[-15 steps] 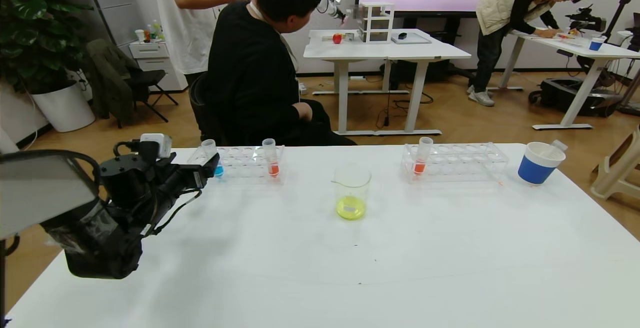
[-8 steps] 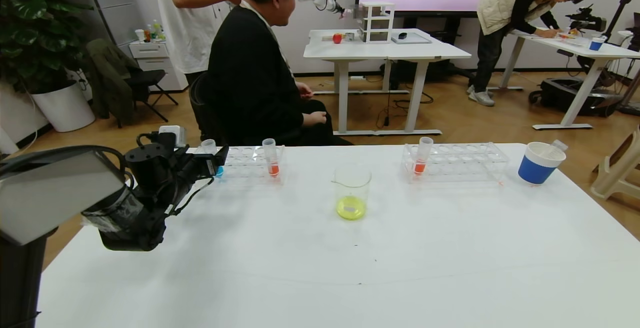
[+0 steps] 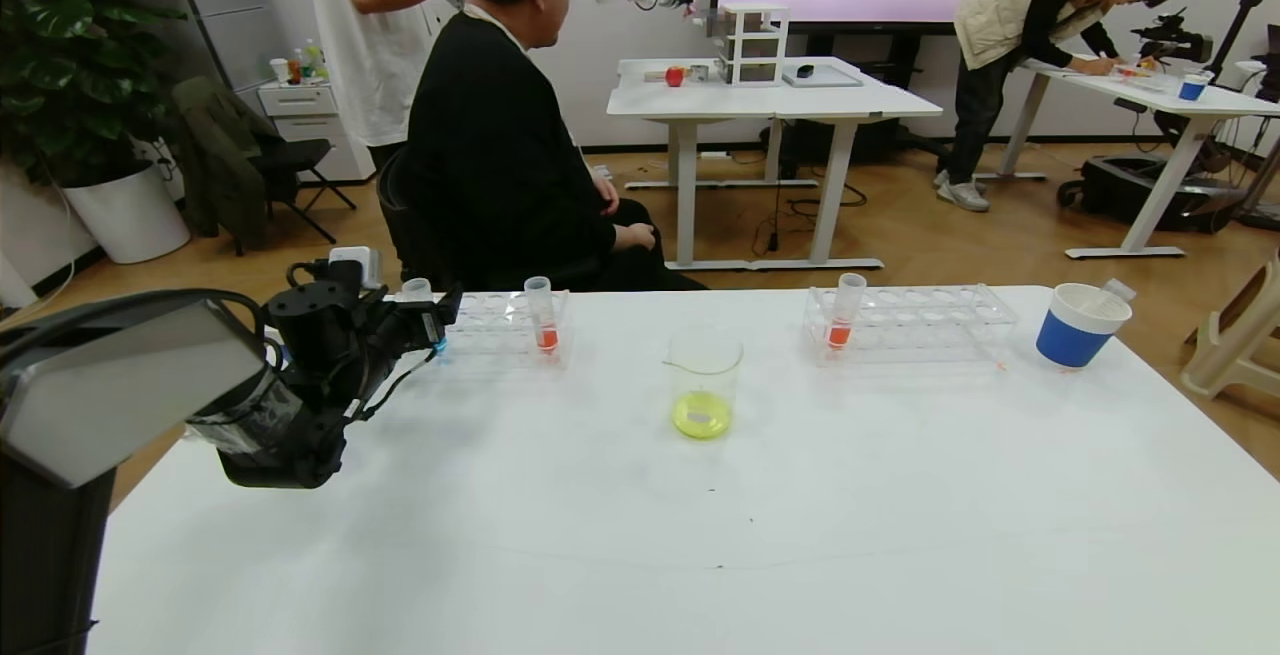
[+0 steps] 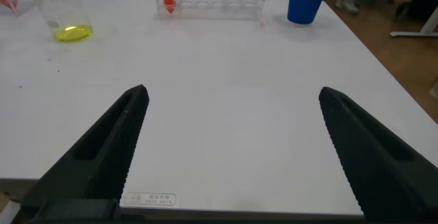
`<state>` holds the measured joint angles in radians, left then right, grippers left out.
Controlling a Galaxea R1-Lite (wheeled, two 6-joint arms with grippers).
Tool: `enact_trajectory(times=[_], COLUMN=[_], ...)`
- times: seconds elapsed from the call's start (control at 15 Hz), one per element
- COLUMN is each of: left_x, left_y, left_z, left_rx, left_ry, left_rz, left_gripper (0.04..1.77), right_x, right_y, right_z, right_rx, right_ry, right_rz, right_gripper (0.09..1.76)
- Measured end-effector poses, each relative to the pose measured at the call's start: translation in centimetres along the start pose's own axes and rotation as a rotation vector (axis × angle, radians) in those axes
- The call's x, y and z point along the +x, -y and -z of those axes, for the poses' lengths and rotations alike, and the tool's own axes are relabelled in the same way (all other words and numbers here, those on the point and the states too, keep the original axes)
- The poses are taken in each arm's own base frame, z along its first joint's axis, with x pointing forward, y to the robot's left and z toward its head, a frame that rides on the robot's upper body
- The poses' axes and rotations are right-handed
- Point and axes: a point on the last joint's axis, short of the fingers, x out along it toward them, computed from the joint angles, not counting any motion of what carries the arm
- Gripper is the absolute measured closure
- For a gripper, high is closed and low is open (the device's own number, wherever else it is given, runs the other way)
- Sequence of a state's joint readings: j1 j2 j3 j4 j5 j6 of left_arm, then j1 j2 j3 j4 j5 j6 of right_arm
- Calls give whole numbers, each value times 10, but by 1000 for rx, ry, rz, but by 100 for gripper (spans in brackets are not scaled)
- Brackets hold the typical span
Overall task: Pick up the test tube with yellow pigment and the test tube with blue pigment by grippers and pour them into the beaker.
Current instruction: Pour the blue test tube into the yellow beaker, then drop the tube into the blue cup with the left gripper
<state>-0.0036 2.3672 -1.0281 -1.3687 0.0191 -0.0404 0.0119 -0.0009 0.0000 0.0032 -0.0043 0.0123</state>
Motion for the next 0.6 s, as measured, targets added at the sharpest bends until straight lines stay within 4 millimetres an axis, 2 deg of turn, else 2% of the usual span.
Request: enact_trajectory(times=[0.07,0.13,0.2,0.27,0.33,0.4,0.47,0.6], left_x=[0,0,0,0,0,0,-1,-2], left_y=[0,0,1,2,2,3,4,8], left_z=[0,1,2,2,1,1,-1,-8], left_rx=[0,0,-2,-1,-1,-1,0,-1], left_ry=[-2,-4,-4,-4,-3,-2,-2,6], left_rz=[2,3,7,8,8,8,11,18], left_gripper=[38,75,123,144,142,123,131,131], right_x=[0,0,0,0,0,0,0,0], right_y=[0,0,0,0,0,0,0,0], right_z=[0,0,0,0,0,0,0,0], right_rx=[0,0,0,0,0,0,0,0], right_ry=[0,0,0,0,0,0,0,0], right_rz=[0,0,0,0,0,0,0,0], right_gripper=[11,11,11,11,11,11,11,11])
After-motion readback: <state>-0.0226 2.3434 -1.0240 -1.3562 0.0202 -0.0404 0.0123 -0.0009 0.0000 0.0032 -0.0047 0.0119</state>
